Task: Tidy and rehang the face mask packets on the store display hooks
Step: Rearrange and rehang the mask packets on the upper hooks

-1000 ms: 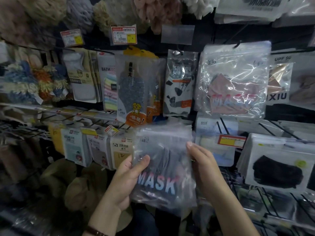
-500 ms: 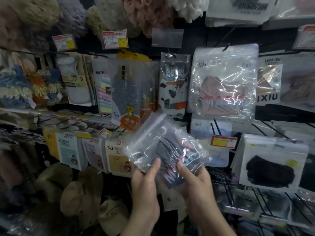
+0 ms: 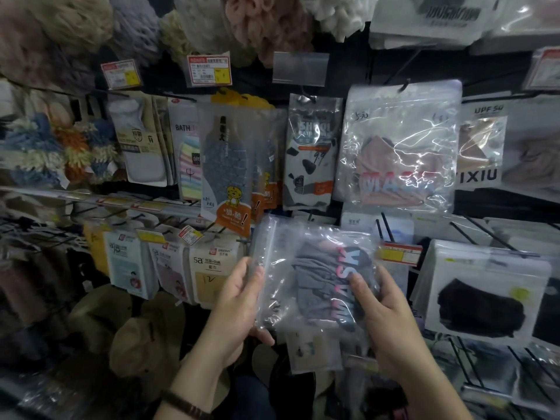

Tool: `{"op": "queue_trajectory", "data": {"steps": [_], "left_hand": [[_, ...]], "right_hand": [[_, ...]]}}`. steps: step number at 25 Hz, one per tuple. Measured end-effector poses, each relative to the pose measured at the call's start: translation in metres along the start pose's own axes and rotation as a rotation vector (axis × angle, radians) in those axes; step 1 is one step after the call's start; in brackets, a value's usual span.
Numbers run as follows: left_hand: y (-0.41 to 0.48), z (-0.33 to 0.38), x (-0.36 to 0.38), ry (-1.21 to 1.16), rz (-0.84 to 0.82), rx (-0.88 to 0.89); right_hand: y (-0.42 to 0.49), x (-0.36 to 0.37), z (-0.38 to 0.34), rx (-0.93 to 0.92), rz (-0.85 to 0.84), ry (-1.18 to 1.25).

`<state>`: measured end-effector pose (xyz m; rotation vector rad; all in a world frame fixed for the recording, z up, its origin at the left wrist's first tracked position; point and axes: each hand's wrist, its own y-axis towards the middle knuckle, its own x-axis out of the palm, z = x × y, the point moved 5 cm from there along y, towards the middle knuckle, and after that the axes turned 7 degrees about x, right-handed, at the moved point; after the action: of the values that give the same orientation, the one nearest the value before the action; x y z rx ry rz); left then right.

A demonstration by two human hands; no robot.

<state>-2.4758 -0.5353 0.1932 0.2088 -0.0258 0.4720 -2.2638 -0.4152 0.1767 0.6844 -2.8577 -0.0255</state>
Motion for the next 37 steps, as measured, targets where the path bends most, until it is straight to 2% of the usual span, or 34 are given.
{"op": "queue_trajectory", "data": {"steps": [3, 8, 11, 14, 23, 27, 29, 31, 33, 35, 37], "left_hand": [[0.001, -0.006, 0.008, 0.021, 0.039, 0.066], [0.003, -0.016, 0.003, -0.158, 0.141, -0.036], [0.004, -0.015, -0.003, -0.085, 0.24, 0.024], [0.002, -0.016, 0.004, 0.032, 0.232, 0.065], [0.018, -0.003, 0.003, 0.084, 0.313, 0.107], [0.018, 0.004, 0.003, 0.2, 0.341, 0.124], [0.019, 0.013, 0.001, 0.284, 0.366, 0.197], [0.022, 0.029, -0.001, 0.409, 0.362, 0.329], [0.024, 0.05, 0.001, 0.545, 0.343, 0.477], [0.025, 0.074, 0.006, 0.64, 0.304, 0.591], [0.025, 0.101, 0.014, 0.755, 0.241, 0.682]], "right_hand": [[-0.005, -0.003, 0.005, 0.111, -0.094, 0.027], [-0.006, -0.007, 0.004, 0.013, -0.071, 0.049], [-0.007, 0.0, 0.007, -0.03, -0.052, 0.043], [-0.008, 0.007, 0.011, -0.056, -0.014, 0.081], [-0.007, 0.014, 0.009, -0.072, 0.067, 0.067], [-0.009, 0.013, 0.006, -0.116, 0.094, -0.004], [-0.011, 0.012, 0.001, -0.143, 0.103, -0.054], [-0.016, 0.009, -0.011, -0.2, 0.182, -0.106], [-0.025, 0.001, -0.034, -0.306, 0.365, -0.175], [-0.033, -0.005, -0.066, -0.496, 0.559, -0.324], [-0.036, 0.003, -0.101, -0.681, 0.598, -0.531]]}}
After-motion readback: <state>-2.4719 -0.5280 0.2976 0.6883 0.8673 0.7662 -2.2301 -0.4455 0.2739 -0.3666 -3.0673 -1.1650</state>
